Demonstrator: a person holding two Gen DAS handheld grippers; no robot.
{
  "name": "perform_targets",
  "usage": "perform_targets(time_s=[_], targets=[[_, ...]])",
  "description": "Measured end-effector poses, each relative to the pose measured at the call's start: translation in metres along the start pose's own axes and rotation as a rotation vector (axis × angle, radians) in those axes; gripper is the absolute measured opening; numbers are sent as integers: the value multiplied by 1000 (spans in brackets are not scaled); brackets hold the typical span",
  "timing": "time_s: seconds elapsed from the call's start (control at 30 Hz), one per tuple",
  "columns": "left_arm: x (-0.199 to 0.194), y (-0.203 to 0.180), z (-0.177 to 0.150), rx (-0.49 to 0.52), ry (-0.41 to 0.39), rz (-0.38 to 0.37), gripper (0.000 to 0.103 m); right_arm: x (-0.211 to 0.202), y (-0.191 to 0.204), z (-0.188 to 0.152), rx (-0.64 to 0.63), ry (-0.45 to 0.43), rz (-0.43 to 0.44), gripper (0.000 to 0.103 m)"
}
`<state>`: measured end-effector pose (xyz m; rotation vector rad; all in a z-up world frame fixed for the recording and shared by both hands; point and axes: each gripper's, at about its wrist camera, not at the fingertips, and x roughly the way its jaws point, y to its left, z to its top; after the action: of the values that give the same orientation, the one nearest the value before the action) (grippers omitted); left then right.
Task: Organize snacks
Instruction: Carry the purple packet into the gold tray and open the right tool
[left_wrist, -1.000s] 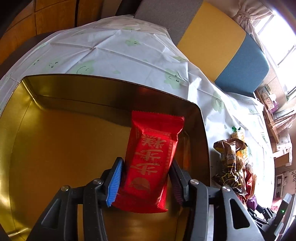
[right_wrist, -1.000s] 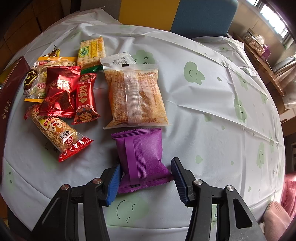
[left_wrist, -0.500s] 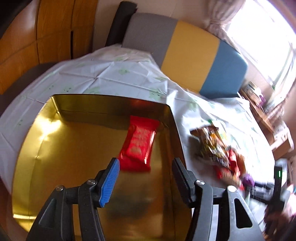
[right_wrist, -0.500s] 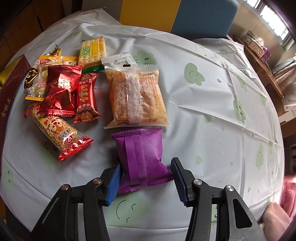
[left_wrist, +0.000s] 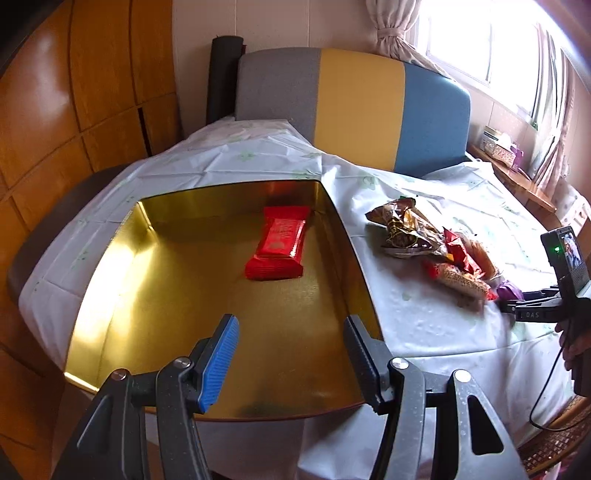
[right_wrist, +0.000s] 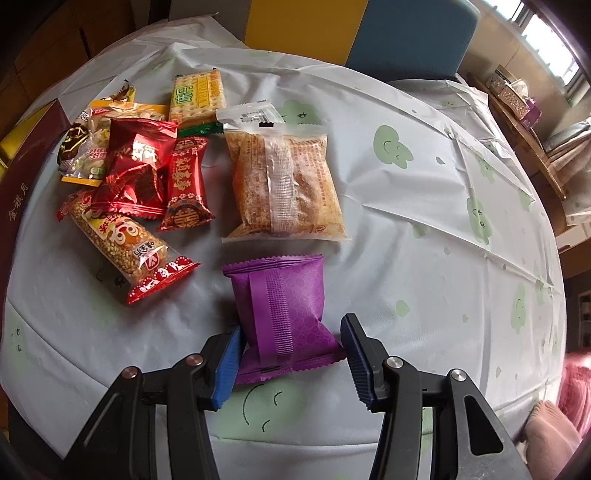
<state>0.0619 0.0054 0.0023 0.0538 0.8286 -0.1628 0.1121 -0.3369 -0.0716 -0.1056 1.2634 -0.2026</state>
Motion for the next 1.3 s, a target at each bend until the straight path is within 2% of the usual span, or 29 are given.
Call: perform_targets(time_s=[0.37, 0.5, 0.7, 0.73, 0.9, 1.07, 1.2, 1.3], targets=[[-1, 15, -6, -37, -6, 11, 60, -23, 24, -33, -5, 45, 77, 51], [1, 20, -7, -52, -3, 18, 60, -35, 37, -46, 0, 49, 150, 51], [2, 28, -6, -71, -10, 32, 60, -65, 64, -50, -11, -9, 239, 51], [2, 30, -6, -75, -10, 35, 60, -71, 70, -49, -8, -10, 277, 51], [0, 44, -2, -111, -23, 63, 60, -112, 114, -34, -82, -106, 373, 51], [-4, 76, 5, -191, -48, 117, 60, -153, 170, 1, -209, -210, 475, 51], [-6, 100, 7, -255, -55, 151, 60, -160, 230, 25, -338, -227, 488, 51], [-6, 112, 7, -282, -55, 162, 60, -151, 269, 34, -416, -188, 488, 51]])
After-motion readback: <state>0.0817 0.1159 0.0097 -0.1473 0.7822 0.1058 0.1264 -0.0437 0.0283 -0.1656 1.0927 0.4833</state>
